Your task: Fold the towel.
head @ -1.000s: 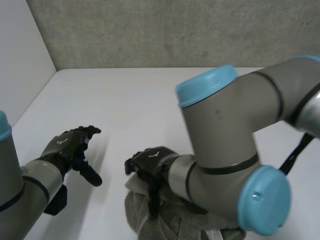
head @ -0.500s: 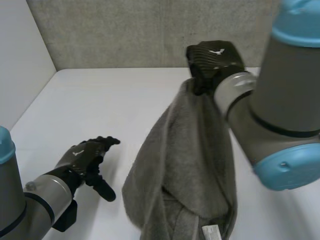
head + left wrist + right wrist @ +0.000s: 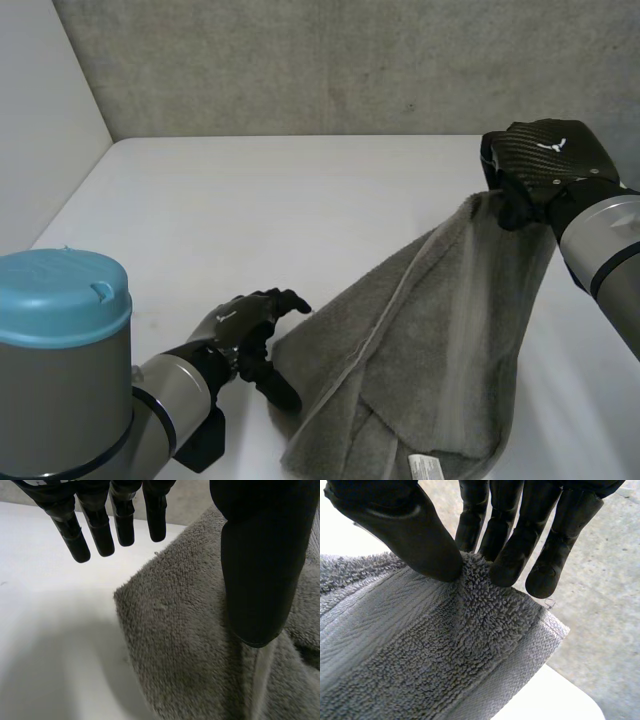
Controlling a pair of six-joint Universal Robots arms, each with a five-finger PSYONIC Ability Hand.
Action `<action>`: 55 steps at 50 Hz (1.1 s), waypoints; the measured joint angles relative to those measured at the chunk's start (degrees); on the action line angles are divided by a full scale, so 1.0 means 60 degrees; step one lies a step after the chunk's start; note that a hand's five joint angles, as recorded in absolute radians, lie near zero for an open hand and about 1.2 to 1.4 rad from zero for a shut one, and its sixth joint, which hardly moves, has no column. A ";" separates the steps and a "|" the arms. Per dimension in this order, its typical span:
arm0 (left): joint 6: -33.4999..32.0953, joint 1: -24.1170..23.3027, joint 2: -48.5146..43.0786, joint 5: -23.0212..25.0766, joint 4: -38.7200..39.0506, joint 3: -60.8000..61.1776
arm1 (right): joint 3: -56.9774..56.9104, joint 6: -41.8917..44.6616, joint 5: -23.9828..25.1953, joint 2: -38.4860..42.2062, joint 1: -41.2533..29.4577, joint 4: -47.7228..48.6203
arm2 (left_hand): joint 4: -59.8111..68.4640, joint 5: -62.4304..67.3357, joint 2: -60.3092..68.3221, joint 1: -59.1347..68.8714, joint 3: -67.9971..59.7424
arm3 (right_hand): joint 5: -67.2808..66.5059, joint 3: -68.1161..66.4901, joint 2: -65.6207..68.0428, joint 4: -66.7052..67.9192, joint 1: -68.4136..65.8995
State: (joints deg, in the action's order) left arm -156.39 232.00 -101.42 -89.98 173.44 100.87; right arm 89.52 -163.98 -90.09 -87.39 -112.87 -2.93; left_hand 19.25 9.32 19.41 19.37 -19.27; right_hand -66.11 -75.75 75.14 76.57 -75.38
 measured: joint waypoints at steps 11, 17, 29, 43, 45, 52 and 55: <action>-0.0016 -0.0308 0.0435 -0.0410 -0.0240 0.0158 | 0.0256 0.0334 -0.0036 0.0022 0.0659 0.0350 | 0.0775 0.0771 0.0757 0.0752 -0.0779 | 0.0000 0.0000 0.0001 0.0000 -0.0001; -0.0072 -0.0361 0.1008 -0.0659 -0.0267 0.0241 | 0.0398 0.0324 -0.0043 0.0110 0.0927 0.0820 | 0.2428 0.2412 0.2399 0.2470 -0.2419 | 0.0000 0.0000 0.0001 0.0000 -0.0001; -0.0141 -0.0629 0.0779 -0.0698 -0.0201 0.0436 | 0.0537 0.0317 -0.0041 0.0147 0.1066 0.1001 | 0.1559 0.1525 0.1528 0.1559 -0.1562 | 0.0000 0.0000 0.0000 0.0000 -0.0002; -0.0131 -0.0719 -0.1217 -0.0690 -0.0002 -0.0364 | 0.0877 0.0324 -0.0007 0.0030 0.1085 0.0986 | 0.0769 0.0779 0.0755 0.0744 -0.0779 | -0.0001 0.0000 0.0001 -0.0002 -0.0002; -0.0128 -0.0771 -0.1430 -0.0690 0.0022 -0.0484 | 0.0915 0.0330 0.0003 0.0025 0.1122 0.0987 | 0.1187 0.1180 0.1163 0.1166 -0.1184 | -0.0001 0.0000 0.0001 -0.0002 -0.0002; -0.0108 -0.1114 -0.1896 -0.0692 0.0111 -0.0825 | 0.0989 0.0432 0.0043 0.0019 0.1347 0.0998 | 0.3491 0.3374 0.3459 0.3373 -0.3486 | -0.0001 0.0000 0.0001 -0.0002 -0.0002; -0.0103 -0.1259 -0.1927 -0.0705 0.0246 -0.0876 | 0.0993 0.0471 0.0052 0.0019 0.1441 0.1008 | 0.4643 0.4607 0.4604 0.4533 -0.4627 | -0.0001 0.0000 0.0001 -0.0002 -0.0002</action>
State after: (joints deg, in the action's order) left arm -157.00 224.45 -112.99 -94.21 174.92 95.61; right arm 95.47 -161.15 -89.77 -87.28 -104.23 3.11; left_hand 47.11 36.96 47.03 46.57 -47.03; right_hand -66.12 -75.75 75.14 76.56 -75.40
